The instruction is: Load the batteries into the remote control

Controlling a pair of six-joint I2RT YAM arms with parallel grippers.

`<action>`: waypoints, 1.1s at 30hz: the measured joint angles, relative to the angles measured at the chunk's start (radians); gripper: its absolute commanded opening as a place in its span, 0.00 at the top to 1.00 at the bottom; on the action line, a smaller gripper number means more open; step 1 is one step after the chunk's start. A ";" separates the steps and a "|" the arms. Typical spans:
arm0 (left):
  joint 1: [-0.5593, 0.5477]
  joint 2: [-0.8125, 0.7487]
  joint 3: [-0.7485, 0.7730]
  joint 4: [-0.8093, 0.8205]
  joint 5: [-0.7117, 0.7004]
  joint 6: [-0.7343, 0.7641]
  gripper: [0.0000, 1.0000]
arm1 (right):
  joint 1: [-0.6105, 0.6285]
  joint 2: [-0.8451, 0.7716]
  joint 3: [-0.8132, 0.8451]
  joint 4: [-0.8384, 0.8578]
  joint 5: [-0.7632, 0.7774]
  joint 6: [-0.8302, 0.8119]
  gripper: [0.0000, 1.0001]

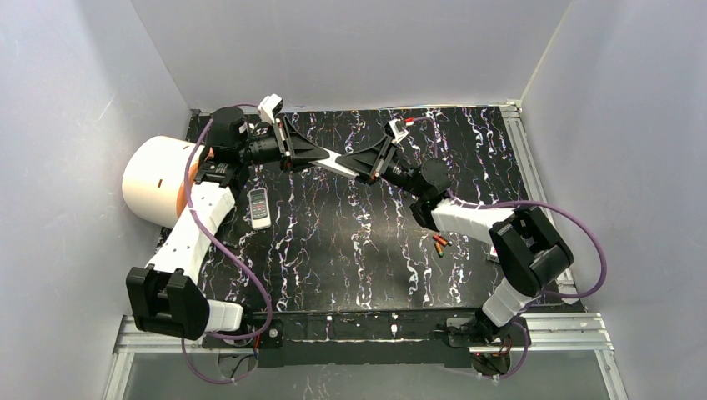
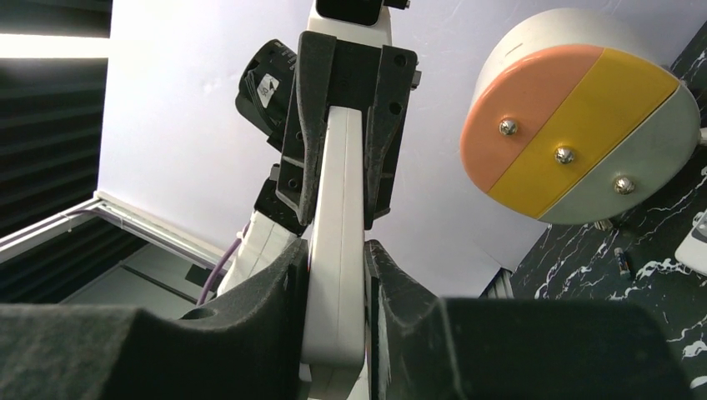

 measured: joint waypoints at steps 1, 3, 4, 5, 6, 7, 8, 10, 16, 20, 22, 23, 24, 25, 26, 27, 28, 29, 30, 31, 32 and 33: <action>0.000 0.006 0.000 -0.002 -0.002 0.007 1.00 | -0.004 0.010 0.001 0.009 -0.007 0.006 0.69; 0.000 0.014 0.000 -0.002 -0.003 0.012 1.00 | -0.010 0.016 0.007 -0.003 -0.014 0.008 0.63; 0.002 0.018 0.000 0.000 -0.003 0.015 1.00 | -0.012 0.016 0.016 -0.025 -0.019 0.006 0.58; 0.006 0.020 0.000 0.004 -0.003 0.017 1.00 | -0.015 0.016 0.031 -0.055 -0.026 -0.002 0.54; 0.014 0.022 0.000 0.008 -0.005 0.018 1.00 | -0.019 0.015 0.052 -0.105 -0.034 -0.018 0.49; 0.024 0.022 0.000 0.013 -0.008 0.020 1.00 | -0.023 0.014 0.061 -0.135 -0.037 -0.026 0.42; 0.035 0.022 -0.001 0.021 -0.013 0.024 1.00 | -0.029 0.014 0.069 -0.166 -0.038 -0.033 0.35; 0.053 0.022 -0.005 0.035 -0.019 0.029 1.00 | -0.040 0.013 0.085 -0.247 -0.039 -0.056 0.26; 0.063 0.027 -0.044 0.049 -0.033 0.047 1.00 | -0.048 0.013 0.094 -0.389 -0.043 -0.093 0.29; 0.062 0.047 -0.049 0.048 -0.027 0.058 1.00 | -0.048 0.003 0.095 -0.435 -0.043 -0.101 0.31; 0.061 0.055 -0.051 0.049 -0.025 0.069 1.00 | -0.049 -0.006 0.096 -0.474 -0.039 -0.110 0.30; 0.061 0.059 -0.053 0.046 -0.024 0.079 1.00 | -0.049 -0.012 0.098 -0.502 -0.039 -0.114 0.29; 0.061 0.062 -0.054 0.044 -0.024 0.085 1.00 | -0.050 -0.017 0.101 -0.527 -0.037 -0.117 0.29; 0.061 0.067 -0.055 0.042 -0.024 0.093 1.00 | -0.051 -0.022 0.101 -0.554 -0.035 -0.122 0.29; 0.060 0.073 -0.055 0.043 -0.023 0.098 1.00 | -0.052 -0.029 0.101 -0.582 -0.032 -0.127 0.29; 0.060 0.080 -0.055 0.042 -0.022 0.103 1.00 | -0.054 -0.033 0.101 -0.600 -0.031 -0.133 0.29; 0.060 0.087 -0.055 0.043 -0.021 0.109 1.00 | -0.057 -0.038 0.101 -0.623 -0.029 -0.138 0.30; 0.060 0.094 -0.055 0.043 -0.020 0.114 1.00 | -0.061 -0.043 0.101 -0.643 -0.027 -0.144 0.32; 0.060 0.100 -0.055 0.042 -0.019 0.119 1.00 | -0.063 -0.047 0.101 -0.658 -0.026 -0.148 0.36; 0.058 0.107 -0.055 0.043 -0.018 0.126 1.00 | -0.066 -0.051 0.101 -0.674 -0.024 -0.151 0.40; 0.058 0.114 -0.055 0.041 -0.017 0.132 1.00 | -0.070 -0.055 0.101 -0.687 -0.024 -0.154 0.44; 0.058 0.120 -0.055 0.042 -0.016 0.138 1.00 | -0.073 -0.058 0.101 -0.698 -0.025 -0.159 0.48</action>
